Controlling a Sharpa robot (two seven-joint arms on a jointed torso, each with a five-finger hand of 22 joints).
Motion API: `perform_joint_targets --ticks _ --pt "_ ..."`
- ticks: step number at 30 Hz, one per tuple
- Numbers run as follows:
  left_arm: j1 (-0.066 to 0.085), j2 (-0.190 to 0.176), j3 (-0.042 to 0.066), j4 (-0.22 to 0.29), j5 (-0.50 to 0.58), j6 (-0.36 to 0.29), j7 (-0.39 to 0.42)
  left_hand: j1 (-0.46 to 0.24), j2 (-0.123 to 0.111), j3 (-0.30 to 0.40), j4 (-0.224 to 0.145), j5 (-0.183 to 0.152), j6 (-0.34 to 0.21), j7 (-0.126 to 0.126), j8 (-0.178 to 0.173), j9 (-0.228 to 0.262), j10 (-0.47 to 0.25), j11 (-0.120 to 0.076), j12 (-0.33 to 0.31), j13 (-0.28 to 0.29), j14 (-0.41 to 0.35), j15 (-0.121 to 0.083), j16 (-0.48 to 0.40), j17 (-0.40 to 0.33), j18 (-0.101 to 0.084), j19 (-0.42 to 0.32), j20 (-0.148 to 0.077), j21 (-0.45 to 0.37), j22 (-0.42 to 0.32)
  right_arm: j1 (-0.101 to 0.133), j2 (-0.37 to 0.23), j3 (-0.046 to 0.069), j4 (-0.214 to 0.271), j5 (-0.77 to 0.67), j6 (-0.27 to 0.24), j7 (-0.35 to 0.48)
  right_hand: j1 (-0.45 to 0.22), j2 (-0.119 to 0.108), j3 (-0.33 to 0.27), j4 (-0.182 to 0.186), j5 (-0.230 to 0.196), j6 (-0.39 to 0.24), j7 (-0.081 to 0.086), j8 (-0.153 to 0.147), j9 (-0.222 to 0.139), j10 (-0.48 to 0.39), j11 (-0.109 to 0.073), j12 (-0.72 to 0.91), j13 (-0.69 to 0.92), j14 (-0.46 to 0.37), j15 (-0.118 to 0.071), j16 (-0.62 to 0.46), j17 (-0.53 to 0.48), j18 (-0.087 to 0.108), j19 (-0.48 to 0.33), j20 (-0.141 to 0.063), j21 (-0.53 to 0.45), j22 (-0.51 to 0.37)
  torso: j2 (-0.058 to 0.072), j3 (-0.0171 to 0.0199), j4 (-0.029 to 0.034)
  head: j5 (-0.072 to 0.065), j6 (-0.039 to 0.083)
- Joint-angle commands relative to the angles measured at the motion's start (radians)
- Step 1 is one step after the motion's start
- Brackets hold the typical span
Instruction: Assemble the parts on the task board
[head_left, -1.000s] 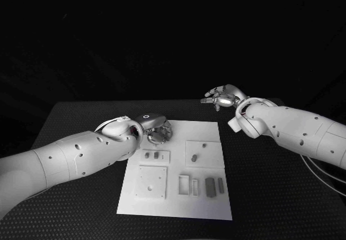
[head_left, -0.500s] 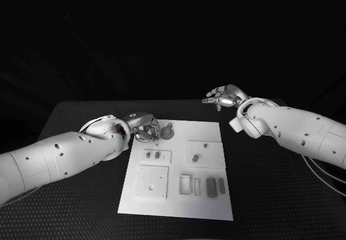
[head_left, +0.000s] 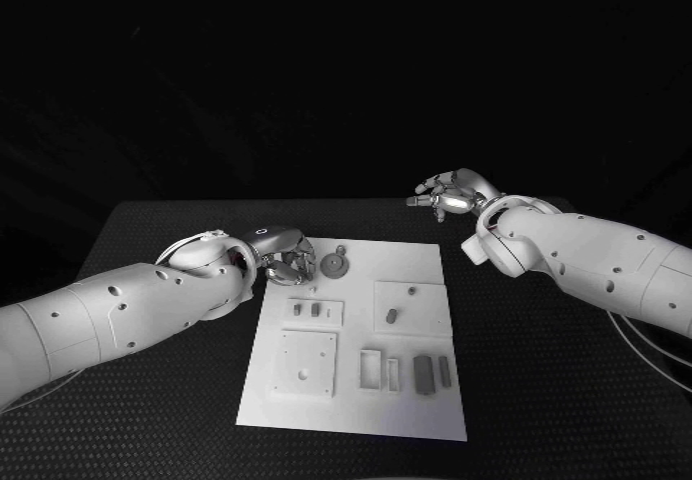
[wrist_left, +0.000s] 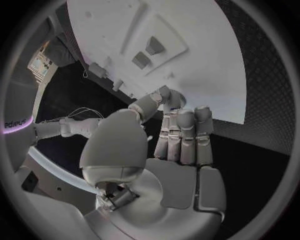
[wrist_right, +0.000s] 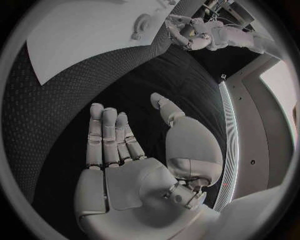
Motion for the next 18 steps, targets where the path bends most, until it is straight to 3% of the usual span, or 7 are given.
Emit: perform_joint_targets --ticks 1,18 --pt "-0.002 0.006 -0.002 -0.009 0.008 0.022 0.012 -0.004 0.007 0.006 -0.002 0.005 0.008 0.004 0.002 0.007 0.009 0.001 -0.007 0.002 0.006 0.0 0.004 -0.001 0.011 0.006 -0.055 0.006 0.015 0.0 0.001 0.001 0.0 -0.004 0.011 0.005 -0.007 -0.001 -0.005 0.0 0.004 -0.004 0.046 0.005 -0.001 -0.007 0.0 0.004 -0.001 -0.005 0.0 0.005 -0.001 0.008 0.0 0.008 -0.007 0.02 0.0 0.0009 -0.0016 0.002 -0.001" --pt "-0.015 0.018 -0.018 -0.017 0.008 0.044 0.017 -0.005 0.008 0.007 -0.002 0.004 0.008 0.005 0.001 0.007 0.009 0.001 -0.009 0.002 0.007 0.0 0.004 -0.003 0.011 0.006 -0.055 0.006 0.014 0.0 0.001 0.001 0.001 -0.005 0.01 0.005 -0.007 0.0 -0.005 0.0 0.004 -0.004 0.046 0.006 -0.002 -0.007 0.0 0.005 -0.003 -0.006 0.0 0.005 -0.002 0.008 0.0 0.008 -0.007 0.02 0.001 0.0014 -0.0015 0.003 -0.004"
